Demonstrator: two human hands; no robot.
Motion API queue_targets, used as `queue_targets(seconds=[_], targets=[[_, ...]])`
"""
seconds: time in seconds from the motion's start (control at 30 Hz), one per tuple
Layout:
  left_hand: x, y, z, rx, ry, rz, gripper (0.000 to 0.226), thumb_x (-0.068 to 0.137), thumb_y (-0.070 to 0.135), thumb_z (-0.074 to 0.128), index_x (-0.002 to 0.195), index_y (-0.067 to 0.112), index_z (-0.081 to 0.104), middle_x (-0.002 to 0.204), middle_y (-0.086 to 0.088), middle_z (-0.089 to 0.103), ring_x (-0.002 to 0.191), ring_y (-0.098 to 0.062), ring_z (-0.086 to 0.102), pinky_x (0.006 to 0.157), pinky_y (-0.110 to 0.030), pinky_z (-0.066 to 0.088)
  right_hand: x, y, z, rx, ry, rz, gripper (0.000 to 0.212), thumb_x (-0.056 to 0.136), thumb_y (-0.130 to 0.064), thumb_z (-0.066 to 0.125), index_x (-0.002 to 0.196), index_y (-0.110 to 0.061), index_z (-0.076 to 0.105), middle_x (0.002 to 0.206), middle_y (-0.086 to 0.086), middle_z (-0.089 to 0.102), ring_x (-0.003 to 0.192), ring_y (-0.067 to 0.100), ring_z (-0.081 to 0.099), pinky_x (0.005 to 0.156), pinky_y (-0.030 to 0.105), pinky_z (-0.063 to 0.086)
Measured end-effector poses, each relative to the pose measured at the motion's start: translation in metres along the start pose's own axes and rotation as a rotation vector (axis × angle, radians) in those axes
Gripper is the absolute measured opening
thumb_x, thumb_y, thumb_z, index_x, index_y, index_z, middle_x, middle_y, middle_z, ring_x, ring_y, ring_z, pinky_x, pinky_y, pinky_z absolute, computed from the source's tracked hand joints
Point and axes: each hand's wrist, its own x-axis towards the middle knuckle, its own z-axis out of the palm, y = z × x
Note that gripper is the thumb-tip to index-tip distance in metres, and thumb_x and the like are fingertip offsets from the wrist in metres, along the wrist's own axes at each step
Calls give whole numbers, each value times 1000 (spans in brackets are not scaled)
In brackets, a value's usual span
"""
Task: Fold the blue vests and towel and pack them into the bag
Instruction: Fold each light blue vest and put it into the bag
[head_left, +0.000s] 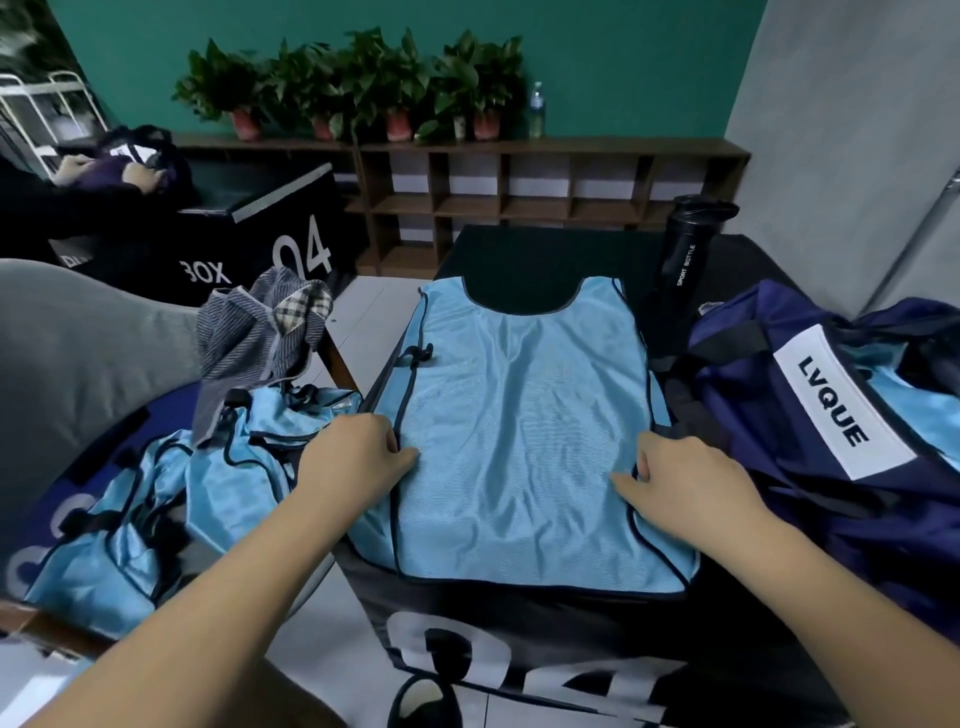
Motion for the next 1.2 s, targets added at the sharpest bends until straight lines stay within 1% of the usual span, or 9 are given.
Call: queue_targets(seconds=[0.1, 0.23, 0.43, 0.7, 0.8, 0.87, 0.97, 1.1, 1.2], targets=[[1, 2, 0, 54, -25, -24, 36, 85, 45, 69, 77, 9, 68, 72, -5, 68, 68, -23, 65, 52, -31, 46, 4, 1, -4, 85, -81, 57, 33, 94, -52, 59, 85, -21, 53, 84, -1, 65, 79, 23, 63, 72, 39, 54], [1, -2, -1, 84, -70, -40, 46, 87, 44, 69, 59, 15, 46, 56, 0, 49, 52, -21, 48, 48, -26, 31, 8, 5, -3, 122, -132, 68, 29, 95, -44, 59, 84, -18, 56, 83, 0, 67, 79, 23, 64, 74, 41, 55], [4, -23, -18, -204, -106, -125, 37, 85, 41, 72, 66, 11, 65, 62, -6, 66, 63, -23, 63, 54, -30, 43, 13, 8, -1, 153, -149, 86, 29, 98, -37, 55, 81, -14, 53, 83, 3, 65, 80, 25, 62, 71, 39, 48], [4, -59, -26, -458, -287, -229, 34, 89, 37, 74, 68, 13, 62, 63, -4, 54, 61, -20, 45, 61, -32, 34, 13, 9, -4, 257, -139, 87, 34, 101, -33, 56, 75, -12, 50, 80, 6, 65, 79, 27, 62, 68, 39, 44], [5, -62, -30, -527, -289, -237, 32, 76, 44, 71, 67, 17, 55, 62, -5, 49, 61, -19, 39, 66, -35, 31, 8, 13, -15, 432, -101, 116, 33, 98, -31, 58, 72, -12, 51, 68, 3, 74, 66, 24, 67, 70, 36, 53], [7, -64, -32, -567, -273, -243, 31, 76, 42, 71, 69, 18, 53, 64, -7, 45, 64, -19, 35, 68, -37, 28, 4, 19, -24, 521, -64, 126, 33, 96, -30, 60, 73, -7, 56, 60, 1, 72, 51, 19, 63, 60, 32, 48], [10, -67, -27, -495, -262, -241, 34, 88, 32, 72, 67, 14, 51, 62, -9, 44, 63, -20, 36, 65, -35, 29, 0, 26, -31, 418, -126, 129, 34, 98, -32, 58, 79, -3, 62, 57, 3, 71, 45, 15, 62, 50, 26, 38], [16, -75, -18, -381, -258, -248, 44, 86, 37, 74, 76, -5, 66, 76, -26, 69, 61, -23, 52, 63, -35, 40, 0, 29, -25, 250, -291, 142, 29, 98, -31, 55, 78, -11, 58, 55, 2, 71, 47, 18, 68, 45, 23, 41], [17, -74, -15, -299, -264, -231, 43, 88, 40, 76, 78, -2, 73, 83, -23, 74, 63, -25, 56, 63, -34, 41, 2, 30, -23, 177, -284, 138, 29, 97, -34, 56, 76, -14, 55, 53, 5, 70, 40, 15, 61, 46, 24, 42]])
